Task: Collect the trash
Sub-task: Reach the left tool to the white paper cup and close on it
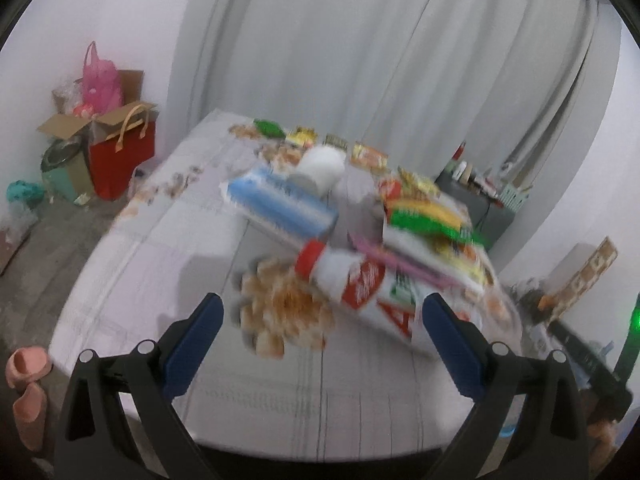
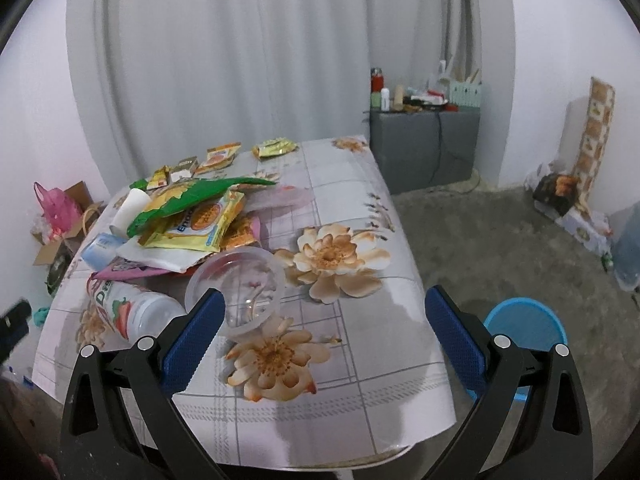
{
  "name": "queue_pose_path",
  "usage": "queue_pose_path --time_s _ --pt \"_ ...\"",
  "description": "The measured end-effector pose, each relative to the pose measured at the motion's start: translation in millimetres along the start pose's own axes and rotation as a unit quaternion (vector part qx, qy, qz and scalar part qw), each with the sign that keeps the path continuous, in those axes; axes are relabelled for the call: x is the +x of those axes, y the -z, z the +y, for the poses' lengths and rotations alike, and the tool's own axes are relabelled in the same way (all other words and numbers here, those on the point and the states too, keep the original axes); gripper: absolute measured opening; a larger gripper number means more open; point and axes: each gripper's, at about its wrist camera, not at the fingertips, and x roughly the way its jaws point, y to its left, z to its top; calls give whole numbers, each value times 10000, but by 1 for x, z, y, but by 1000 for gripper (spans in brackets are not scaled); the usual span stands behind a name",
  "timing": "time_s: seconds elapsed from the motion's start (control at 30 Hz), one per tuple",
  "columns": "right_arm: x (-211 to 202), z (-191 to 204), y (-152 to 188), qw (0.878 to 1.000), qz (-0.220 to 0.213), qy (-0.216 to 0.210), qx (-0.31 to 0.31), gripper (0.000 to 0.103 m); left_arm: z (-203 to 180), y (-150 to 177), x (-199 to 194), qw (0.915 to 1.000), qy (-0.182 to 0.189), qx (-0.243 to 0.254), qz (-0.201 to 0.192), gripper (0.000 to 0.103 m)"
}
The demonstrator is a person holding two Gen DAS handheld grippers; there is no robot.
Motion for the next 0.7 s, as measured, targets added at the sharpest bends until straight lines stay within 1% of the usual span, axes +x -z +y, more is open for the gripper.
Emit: queue_pose_path --time_s 0.1,0.13,0.23,0.3,0.33,0.4,0.43,0.47,0.5,0.57,0.63,0.7 --pt "5 3 -6 9999 48 -96 -117 95 6 -32 9 9998 94 63 -145 97" --pt "6 3 -7 9998 71 -133 -135 95 8 -50 17 9997 132 92 -160 97" --pt "13 4 -10 9993 187 -261 -188 94 11 -85 37 9996 229 115 -85 97" --pt "20 3 -11 9989 297 -294 -211 91 7 -109 57 9990 313 333 1 97" --pt "23 3 -12 9987 352 -295 -202 89 2 -122 72 9980 319 523 149 97" --pt "31 0 -13 9981 499 -324 -132 86 -6 -136 97 9955 386 785 370 97" --pt "35 -3 -13 9976 589 -362 -72 83 -9 -144 114 9940 364 897 515 97" --pt "38 -5 -13 9970 656 -402 -19 81 -12 -151 132 9927 302 933 695 97" --pt "43 -9 -14 9957 771 -499 90 80 -13 -154 148 9911 328 954 864 97" --pt "50 -11 -15 9937 922 -601 214 74 -12 -158 176 9866 323 965 1276 97" --pt "57 -13 -17 9904 1092 -776 337 72 -9 -159 207 9802 141 936 1737 97" --pt "63 -12 -19 9880 1221 -873 364 69 -7 -157 224 9756 51 917 1996 93"
